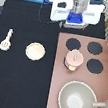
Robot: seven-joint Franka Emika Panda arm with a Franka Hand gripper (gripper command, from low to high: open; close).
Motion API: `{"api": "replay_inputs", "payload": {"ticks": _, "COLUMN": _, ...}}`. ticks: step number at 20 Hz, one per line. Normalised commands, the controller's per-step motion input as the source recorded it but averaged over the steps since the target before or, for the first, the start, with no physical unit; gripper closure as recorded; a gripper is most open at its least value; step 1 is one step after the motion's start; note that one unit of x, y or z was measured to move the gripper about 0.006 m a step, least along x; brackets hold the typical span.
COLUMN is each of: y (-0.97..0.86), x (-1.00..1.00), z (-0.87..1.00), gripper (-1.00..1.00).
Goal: Take the lid off the pot, put the pot on the plate, and use the tool to push the pot to the front of the table.
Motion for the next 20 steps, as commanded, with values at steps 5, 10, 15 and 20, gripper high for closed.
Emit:
{"api": "replay_inputs", "payload": {"ticks": 5, "y": 0.75, "x": 0.56, "z": 0.15, "gripper": -1.0}}
{"api": "replay_inputs", "payload": {"ticks": 10, "y": 0.71, "x": 0.67, "z": -0.15, "gripper": -1.0}}
{"api": "replay_inputs", "payload": {"ticks": 15, "y": 0.42, "x": 0.86, "z": -0.41, "gripper": -1.0}}
{"api": "replay_inputs", "payload": {"ticks": 20, "y": 0.07, "x": 0.76, "z": -0.47, "gripper": -1.0}}
